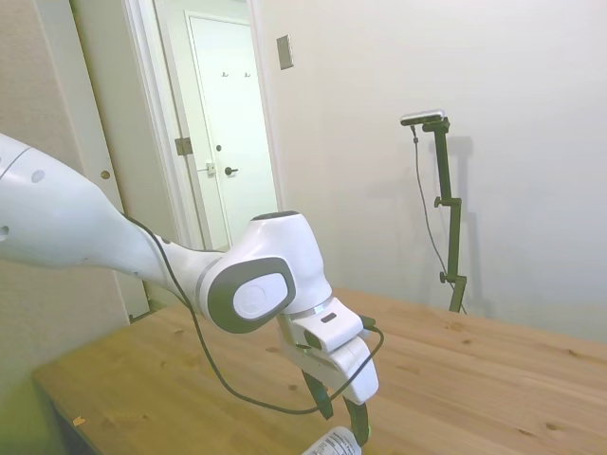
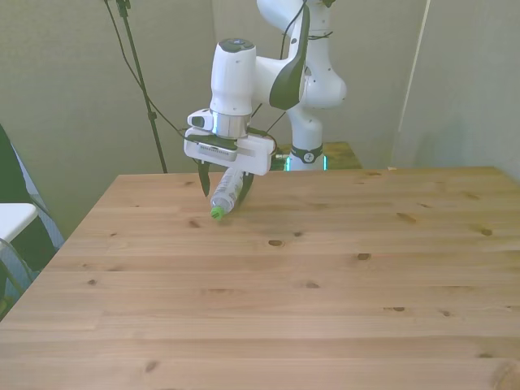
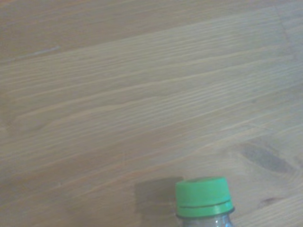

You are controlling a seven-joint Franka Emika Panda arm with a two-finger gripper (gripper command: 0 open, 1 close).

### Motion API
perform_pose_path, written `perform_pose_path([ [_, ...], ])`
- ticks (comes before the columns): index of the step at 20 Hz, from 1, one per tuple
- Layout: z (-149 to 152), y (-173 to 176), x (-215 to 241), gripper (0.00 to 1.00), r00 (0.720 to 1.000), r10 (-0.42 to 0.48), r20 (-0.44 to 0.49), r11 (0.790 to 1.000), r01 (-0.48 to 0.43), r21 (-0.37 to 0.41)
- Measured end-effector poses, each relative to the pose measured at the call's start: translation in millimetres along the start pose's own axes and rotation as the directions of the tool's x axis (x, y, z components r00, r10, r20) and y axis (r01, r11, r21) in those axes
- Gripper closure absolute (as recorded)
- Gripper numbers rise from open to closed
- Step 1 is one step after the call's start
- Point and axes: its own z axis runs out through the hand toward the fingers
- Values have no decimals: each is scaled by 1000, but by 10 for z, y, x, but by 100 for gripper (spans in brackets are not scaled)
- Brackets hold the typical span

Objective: Stand the water bottle

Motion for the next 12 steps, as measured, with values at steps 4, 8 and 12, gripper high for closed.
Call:
perform_pose_path([
  [4,105,-59,23,0,1000,14,-17,1000,-14,-10],
  [8,153,-128,40,0,999,17,-42,1000,-18,-11],
  [12,179,-184,31,0,998,19,-65,1000,-19,-5],
])
